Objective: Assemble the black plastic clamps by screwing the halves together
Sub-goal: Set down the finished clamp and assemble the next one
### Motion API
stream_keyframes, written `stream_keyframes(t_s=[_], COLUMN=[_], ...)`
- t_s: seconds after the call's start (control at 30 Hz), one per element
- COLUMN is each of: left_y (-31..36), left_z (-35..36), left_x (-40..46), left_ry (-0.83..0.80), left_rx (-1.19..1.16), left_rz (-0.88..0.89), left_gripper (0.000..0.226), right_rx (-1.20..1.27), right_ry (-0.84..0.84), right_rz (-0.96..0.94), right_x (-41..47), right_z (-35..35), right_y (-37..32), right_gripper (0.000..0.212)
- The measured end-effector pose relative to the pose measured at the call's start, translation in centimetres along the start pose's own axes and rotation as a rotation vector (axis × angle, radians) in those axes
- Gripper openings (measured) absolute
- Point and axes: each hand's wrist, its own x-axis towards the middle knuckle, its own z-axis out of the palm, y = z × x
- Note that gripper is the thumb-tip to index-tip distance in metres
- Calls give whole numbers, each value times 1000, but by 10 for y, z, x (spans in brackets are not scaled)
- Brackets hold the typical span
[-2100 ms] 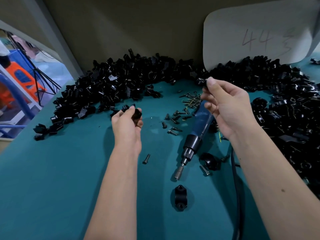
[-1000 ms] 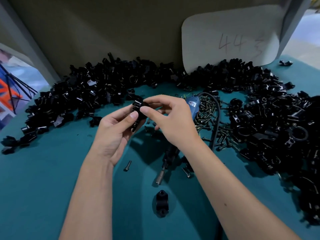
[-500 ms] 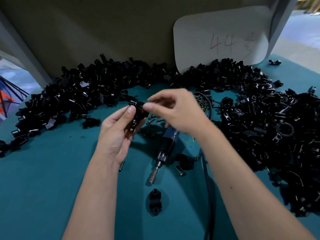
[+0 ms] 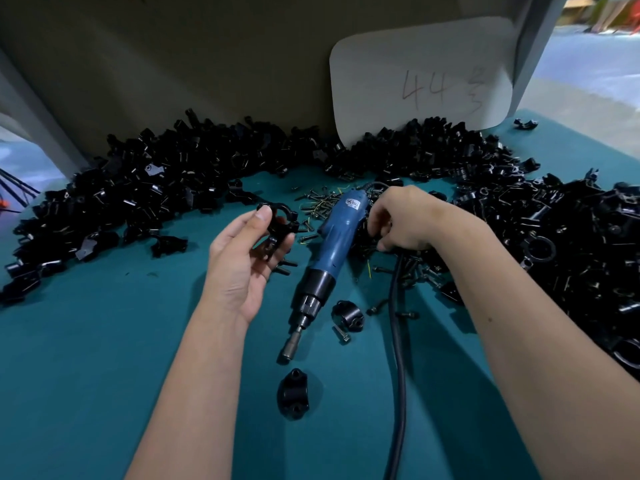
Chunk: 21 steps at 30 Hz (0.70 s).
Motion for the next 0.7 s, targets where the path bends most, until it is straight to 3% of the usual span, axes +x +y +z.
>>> stream_keyframes(t_s=[0.13,0.3,0.47,0.7], left_y=[3,10,15,10], left_z=[-5,-13,-23,-19], left_x=[1,5,7,9], left_ry=[27,107,196,184], left_rx=[-15,-50,-74,3], left_rz=[15,62,69,28], left_gripper=[21,16,17,17], right_rx=[24,110,-70,6], right_ry=[-3,223,0,-44], right_rz=[26,29,92,66], right_x=[0,-1,-2,-4], right_z=[0,-1,1,-2], right_y=[4,1,-9,-4], right_gripper=[10,10,16,12])
